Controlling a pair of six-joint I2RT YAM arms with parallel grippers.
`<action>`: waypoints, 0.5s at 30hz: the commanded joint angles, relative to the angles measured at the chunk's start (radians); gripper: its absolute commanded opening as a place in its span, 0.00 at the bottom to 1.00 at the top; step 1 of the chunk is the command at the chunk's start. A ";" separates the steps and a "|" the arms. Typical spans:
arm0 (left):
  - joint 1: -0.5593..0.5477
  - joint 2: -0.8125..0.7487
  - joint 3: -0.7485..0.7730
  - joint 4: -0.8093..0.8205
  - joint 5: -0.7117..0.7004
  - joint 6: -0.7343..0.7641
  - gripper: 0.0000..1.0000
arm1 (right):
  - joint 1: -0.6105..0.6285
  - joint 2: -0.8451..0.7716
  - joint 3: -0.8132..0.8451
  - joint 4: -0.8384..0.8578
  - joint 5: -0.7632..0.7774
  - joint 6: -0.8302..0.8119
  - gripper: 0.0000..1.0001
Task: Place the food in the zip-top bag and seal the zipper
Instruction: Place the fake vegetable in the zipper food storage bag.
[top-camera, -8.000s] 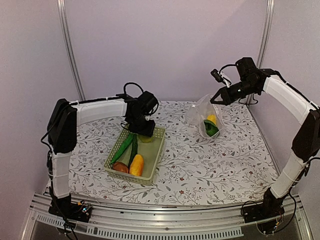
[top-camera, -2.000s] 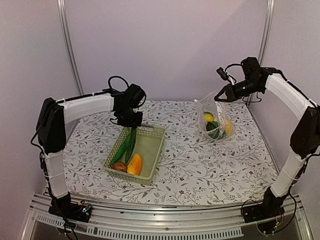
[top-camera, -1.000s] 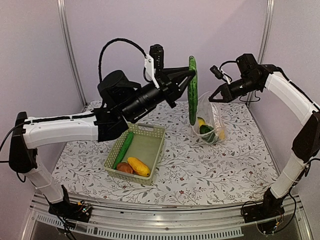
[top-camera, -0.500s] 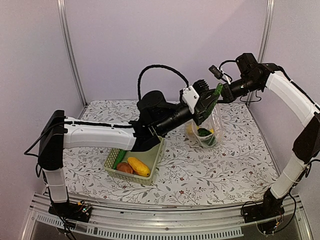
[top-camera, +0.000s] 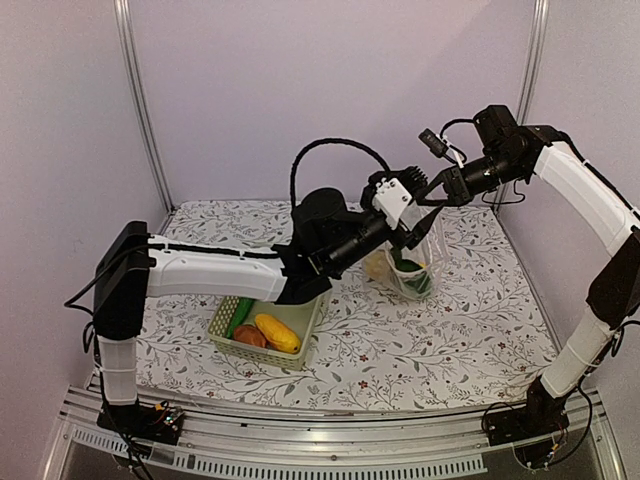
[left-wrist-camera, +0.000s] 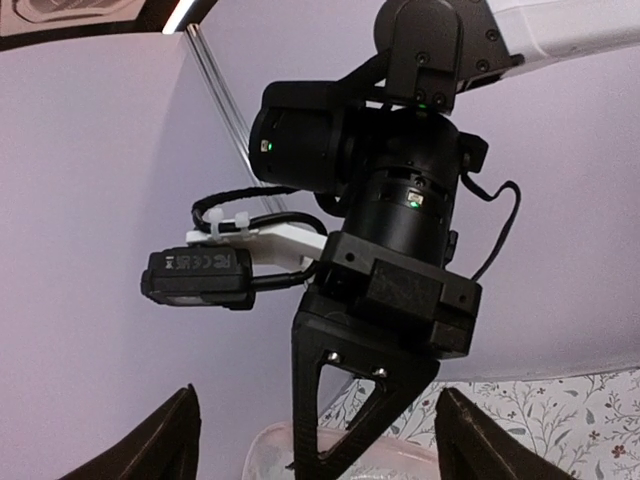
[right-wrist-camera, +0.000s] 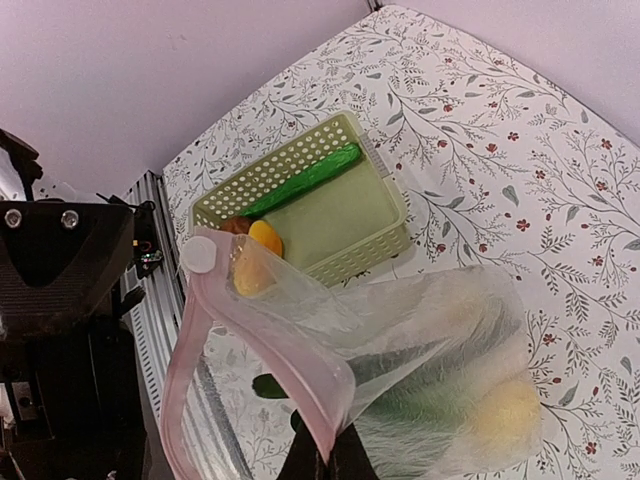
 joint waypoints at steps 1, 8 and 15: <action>-0.024 -0.047 0.018 -0.032 -0.071 0.067 0.82 | 0.006 -0.010 0.021 0.020 -0.005 0.011 0.00; -0.073 -0.168 -0.033 -0.032 -0.109 0.014 0.82 | 0.002 0.034 0.050 0.023 0.035 0.020 0.00; -0.073 -0.290 -0.144 -0.136 -0.167 -0.102 0.82 | -0.040 0.081 0.101 0.033 0.071 0.036 0.00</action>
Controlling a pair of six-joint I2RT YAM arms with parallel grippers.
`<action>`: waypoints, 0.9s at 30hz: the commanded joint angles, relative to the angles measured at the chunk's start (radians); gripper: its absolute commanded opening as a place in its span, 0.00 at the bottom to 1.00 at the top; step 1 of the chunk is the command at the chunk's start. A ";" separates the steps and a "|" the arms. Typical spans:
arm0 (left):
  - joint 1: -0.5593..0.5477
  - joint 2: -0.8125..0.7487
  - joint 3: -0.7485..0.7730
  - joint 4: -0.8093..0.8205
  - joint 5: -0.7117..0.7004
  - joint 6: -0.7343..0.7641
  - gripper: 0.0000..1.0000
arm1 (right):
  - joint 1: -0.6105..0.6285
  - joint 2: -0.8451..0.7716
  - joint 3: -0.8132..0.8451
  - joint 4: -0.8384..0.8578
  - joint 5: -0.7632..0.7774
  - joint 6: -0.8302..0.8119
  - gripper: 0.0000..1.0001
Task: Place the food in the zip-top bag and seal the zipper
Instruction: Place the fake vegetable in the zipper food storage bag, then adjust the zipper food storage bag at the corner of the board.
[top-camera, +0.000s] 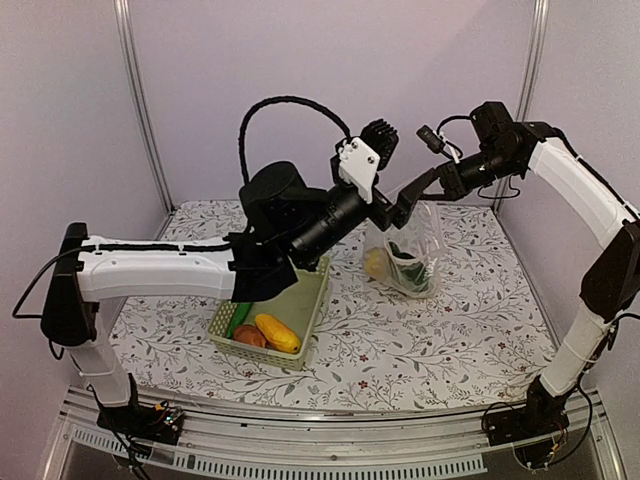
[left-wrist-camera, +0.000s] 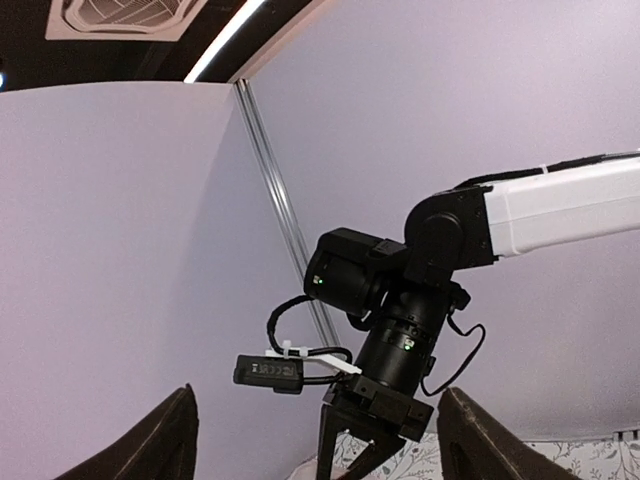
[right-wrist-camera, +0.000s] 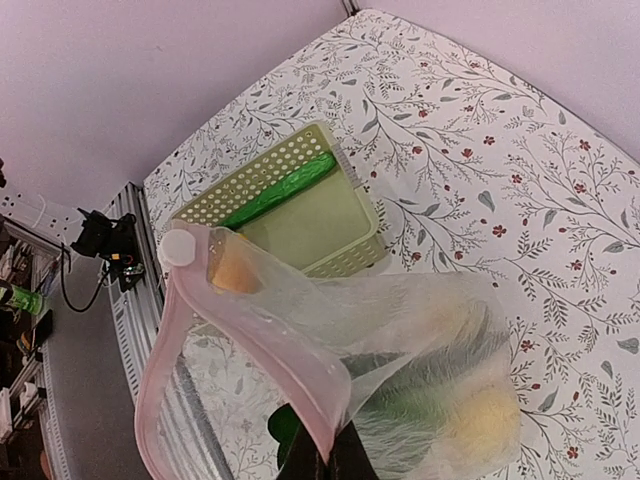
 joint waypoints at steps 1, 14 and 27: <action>-0.004 -0.072 -0.094 -0.081 -0.079 -0.078 0.81 | -0.035 0.032 0.047 0.027 0.044 0.020 0.00; -0.010 -0.189 -0.384 -0.305 -0.357 -0.336 0.78 | -0.105 0.060 0.095 0.039 0.128 0.044 0.00; 0.060 -0.049 -0.190 -0.968 -0.631 -0.812 0.71 | -0.186 0.028 0.197 0.105 0.305 0.042 0.00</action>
